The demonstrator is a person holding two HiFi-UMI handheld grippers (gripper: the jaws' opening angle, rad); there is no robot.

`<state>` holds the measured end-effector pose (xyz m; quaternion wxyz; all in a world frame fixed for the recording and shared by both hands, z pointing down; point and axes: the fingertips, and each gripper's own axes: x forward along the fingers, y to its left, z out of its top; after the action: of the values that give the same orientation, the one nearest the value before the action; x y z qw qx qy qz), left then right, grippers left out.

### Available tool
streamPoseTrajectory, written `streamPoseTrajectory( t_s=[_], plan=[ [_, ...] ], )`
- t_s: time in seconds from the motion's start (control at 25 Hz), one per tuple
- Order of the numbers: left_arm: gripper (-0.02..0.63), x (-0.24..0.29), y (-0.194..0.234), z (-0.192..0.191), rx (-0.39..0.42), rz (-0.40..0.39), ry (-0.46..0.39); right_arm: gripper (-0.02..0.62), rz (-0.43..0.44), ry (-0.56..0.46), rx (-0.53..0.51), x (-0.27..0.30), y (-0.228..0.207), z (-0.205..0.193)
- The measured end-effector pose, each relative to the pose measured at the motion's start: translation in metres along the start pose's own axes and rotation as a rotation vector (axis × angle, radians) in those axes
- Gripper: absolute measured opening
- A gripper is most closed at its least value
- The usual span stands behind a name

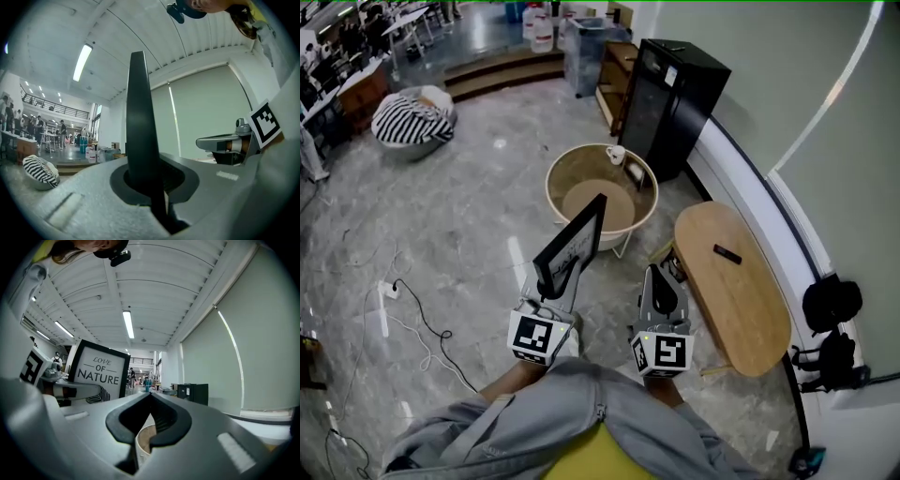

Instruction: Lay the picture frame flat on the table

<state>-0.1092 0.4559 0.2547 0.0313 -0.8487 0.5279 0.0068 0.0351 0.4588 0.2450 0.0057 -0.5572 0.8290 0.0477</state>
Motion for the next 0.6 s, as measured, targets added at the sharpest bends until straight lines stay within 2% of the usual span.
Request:
streamPoseTrajectory(
  t_s=[0.32, 0.6],
  plan=[
    [0.017, 0.106, 0.083, -0.006, -0.006, -0.044, 0.011, 0.002, -0.052, 0.023, 0.002, 0.121, -0.029, -0.012],
    [0.017, 0.180, 0.123, -0.019, -0.020, -0.107, 0.018, 0.002, -0.122, 0.049, 0.009, 0.188, -0.056, -0.028]
  ],
)
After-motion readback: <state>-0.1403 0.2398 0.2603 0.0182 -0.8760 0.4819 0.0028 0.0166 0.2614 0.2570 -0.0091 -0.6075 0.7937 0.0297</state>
